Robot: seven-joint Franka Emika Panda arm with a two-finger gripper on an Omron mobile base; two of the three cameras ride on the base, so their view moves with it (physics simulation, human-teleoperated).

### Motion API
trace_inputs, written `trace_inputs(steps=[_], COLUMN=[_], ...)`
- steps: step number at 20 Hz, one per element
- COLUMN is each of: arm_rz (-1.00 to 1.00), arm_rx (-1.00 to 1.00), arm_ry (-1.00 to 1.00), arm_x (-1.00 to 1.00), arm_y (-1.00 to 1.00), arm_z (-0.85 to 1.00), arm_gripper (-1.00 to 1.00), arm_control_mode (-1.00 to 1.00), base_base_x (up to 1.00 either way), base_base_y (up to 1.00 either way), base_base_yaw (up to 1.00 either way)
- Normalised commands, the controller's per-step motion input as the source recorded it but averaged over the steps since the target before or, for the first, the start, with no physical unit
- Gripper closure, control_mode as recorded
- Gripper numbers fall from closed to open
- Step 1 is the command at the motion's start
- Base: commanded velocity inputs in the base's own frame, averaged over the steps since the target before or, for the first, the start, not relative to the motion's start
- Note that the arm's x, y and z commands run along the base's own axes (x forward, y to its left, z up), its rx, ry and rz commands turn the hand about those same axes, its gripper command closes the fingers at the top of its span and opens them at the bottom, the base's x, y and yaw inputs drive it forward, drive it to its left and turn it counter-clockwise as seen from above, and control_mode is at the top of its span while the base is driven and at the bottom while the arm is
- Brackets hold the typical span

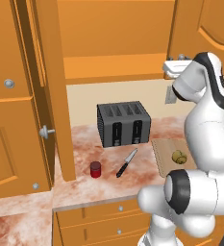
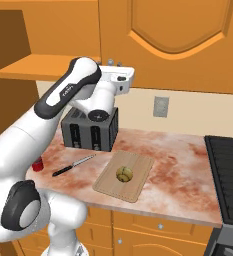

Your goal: Pick the bread, place it on the cutting board, pick the jam, place it on the counter, and close the cabinet.

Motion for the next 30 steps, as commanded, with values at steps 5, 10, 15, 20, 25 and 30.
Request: trace_inputs(steps=[5, 10, 15, 20, 25, 30], arm_rz=[0.00, 0.00, 0.00, 0.00, 0.00, 0.00], arm_rx=[0.00, 0.00, 0.00, 0.00, 0.00, 0.00], arm_ry=[0.00, 0.00, 0.00, 0.00, 0.00, 0.00], arm_x=[-0.04, -0.29, -0.53, -0.68, -0.83, -0.94], arm_y=[0.00, 0.00, 0.00, 0.00, 0.00, 0.01], arm_z=[0.00, 0.03, 0.08, 0.06, 0.06, 0.15], arm_gripper=[-1.00, -1.00, -1.00, -1.00, -1.00, -1.00], arm_control_mode=[-1.00, -1.00, -1.00, -1.00, -1.00, -1.00], base_base_x=[0.00, 0.00, 0.00, 0.00, 0.00, 0.00], base_base_y=[0.00, 0.00, 0.00, 0.00, 0.00, 0.00], base_base_yaw=[0.00, 0.00, 0.00, 0.00, 0.00, 0.00])
